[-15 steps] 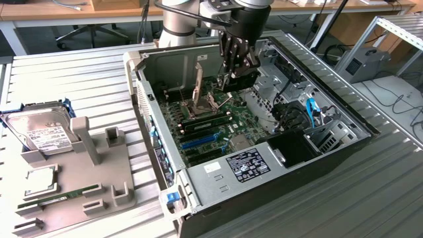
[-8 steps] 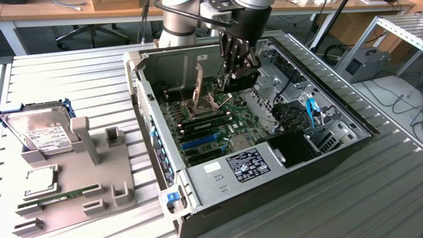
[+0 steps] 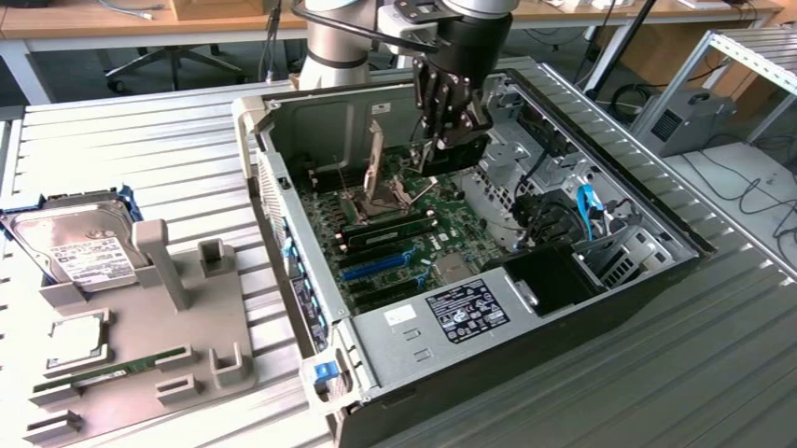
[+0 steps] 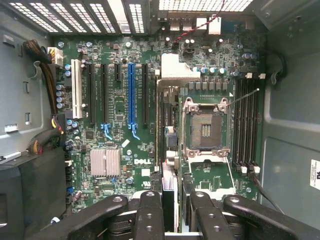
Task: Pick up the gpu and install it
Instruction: 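Insert the gpu into the slot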
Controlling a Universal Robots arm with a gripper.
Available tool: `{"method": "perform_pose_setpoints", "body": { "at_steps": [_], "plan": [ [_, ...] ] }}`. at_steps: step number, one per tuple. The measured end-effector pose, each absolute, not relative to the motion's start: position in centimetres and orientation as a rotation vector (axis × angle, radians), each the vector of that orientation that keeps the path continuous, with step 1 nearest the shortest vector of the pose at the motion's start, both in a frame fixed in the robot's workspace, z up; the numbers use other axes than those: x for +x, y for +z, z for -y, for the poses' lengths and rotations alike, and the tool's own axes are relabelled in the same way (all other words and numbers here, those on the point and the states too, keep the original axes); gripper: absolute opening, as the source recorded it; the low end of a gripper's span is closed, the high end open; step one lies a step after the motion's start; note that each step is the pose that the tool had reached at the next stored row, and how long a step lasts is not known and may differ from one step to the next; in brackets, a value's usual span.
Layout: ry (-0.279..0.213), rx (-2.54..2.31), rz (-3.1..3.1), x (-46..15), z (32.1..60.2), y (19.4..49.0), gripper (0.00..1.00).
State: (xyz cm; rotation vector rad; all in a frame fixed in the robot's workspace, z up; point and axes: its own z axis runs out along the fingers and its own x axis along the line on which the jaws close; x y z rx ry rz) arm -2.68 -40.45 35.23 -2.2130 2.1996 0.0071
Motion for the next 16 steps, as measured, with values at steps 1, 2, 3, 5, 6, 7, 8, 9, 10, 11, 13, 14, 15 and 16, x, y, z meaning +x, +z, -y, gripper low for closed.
{"method": "perform_pose_setpoints", "body": {
  "at_steps": [1, 2, 3, 5, 6, 7, 8, 9, 10, 11, 13, 14, 15, 16],
  "plan": [
    [0.007, -2.213, -2.200, -2.68, 40.47, 35.23, 0.26],
    [0.007, -2.213, -2.200, -2.68, 40.51, 35.23, 0.26],
    [0.007, -2.213, -2.200, -2.68, 40.55, 35.23, 0.26],
    [0.007, -2.213, -2.200, -2.68, 40.59, 35.22, 0.26],
    [0.007, -2.213, -2.200, -2.68, 40.61, 35.22, 0.26],
    [0.007, -2.213, -2.200, -2.68, 40.63, 35.22, 0.26],
    [0.007, -2.213, -2.200, -2.68, 40.65, 35.22, 0.26],
    [0.007, -2.213, -2.200, -2.68, 40.67, 35.22, 0.26],
    [0.007, -2.213, -2.200, -2.68, 40.68, 35.21, 0.26],
    [0.007, -2.213, -2.200, -2.68, 40.71, 35.21, 0.26],
    [0.007, -2.213, -2.200, -2.68, 40.74, 35.21, 0.26],
    [0.007, -2.213, -2.200, -2.68, 40.76, 35.21, 0.26],
    [0.007, -2.213, -2.200, -2.68, 40.78, 35.20, 0.26],
    [0.007, -2.213, -2.200, -2.68, 40.81, 35.20, 0.26]
  ]
}}
